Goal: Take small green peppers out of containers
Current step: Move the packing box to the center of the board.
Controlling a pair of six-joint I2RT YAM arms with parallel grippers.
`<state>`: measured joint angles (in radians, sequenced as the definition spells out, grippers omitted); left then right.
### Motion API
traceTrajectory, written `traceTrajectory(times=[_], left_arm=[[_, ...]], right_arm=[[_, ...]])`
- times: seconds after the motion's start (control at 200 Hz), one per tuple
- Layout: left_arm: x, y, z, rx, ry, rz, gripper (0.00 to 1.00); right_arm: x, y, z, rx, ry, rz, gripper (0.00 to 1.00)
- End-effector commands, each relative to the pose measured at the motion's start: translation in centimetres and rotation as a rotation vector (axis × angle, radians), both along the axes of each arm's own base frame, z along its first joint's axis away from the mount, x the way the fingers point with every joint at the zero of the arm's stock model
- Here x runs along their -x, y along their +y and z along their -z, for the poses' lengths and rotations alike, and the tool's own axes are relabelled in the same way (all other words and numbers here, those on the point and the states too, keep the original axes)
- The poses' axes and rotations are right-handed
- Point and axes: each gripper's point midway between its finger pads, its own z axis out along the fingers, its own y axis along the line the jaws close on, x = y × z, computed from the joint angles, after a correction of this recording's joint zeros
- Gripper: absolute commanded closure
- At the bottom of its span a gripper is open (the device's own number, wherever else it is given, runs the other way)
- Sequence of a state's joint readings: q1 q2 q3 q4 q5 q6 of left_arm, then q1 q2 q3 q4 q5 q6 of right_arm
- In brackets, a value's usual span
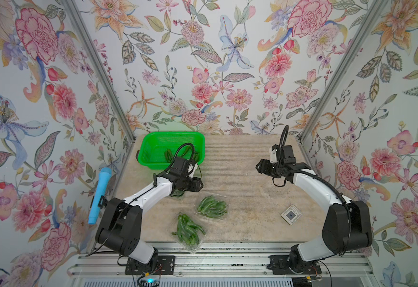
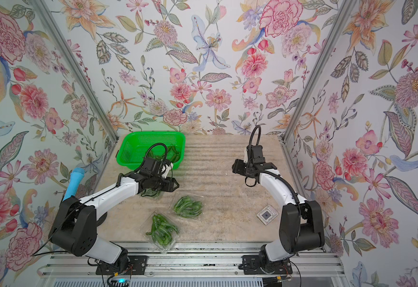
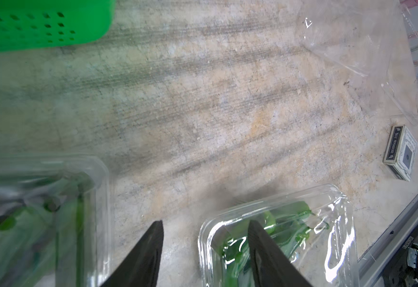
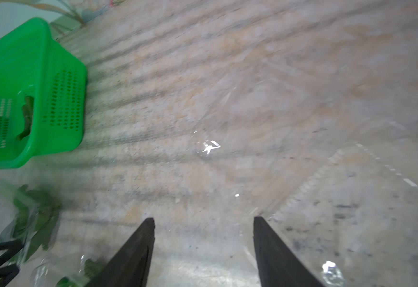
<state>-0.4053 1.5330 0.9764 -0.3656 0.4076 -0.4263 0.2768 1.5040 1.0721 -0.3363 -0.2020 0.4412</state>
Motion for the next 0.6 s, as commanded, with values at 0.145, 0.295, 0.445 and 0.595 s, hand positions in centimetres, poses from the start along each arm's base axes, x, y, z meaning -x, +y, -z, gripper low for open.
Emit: traceTrajectory(times=[0.145,0.295,0.445,0.595], left_arm=[[2.1,-0.1,-0.4,-0.002,-0.01,0.039,0.41],[3.1,-0.7,0.4,0.001,0.008,0.054,0.4],[3.6,-0.9,1.8,0.005,0.029,0.06,0.4],[3.9,-1.5,2.2,0.018,0.038,0.078,0.43]], right_arm=[[7.4,8.7,2.6,-0.222,0.082,-0.074,0.35],[10.6,10.5,3.8,-0.23,0.102,-0.09,0.33],[13.3,12.1,5.9,-0.249,0.132,-0.129,0.32],[14.5,12.7,7.8,-0.252,0.157,-0.12,0.32]])
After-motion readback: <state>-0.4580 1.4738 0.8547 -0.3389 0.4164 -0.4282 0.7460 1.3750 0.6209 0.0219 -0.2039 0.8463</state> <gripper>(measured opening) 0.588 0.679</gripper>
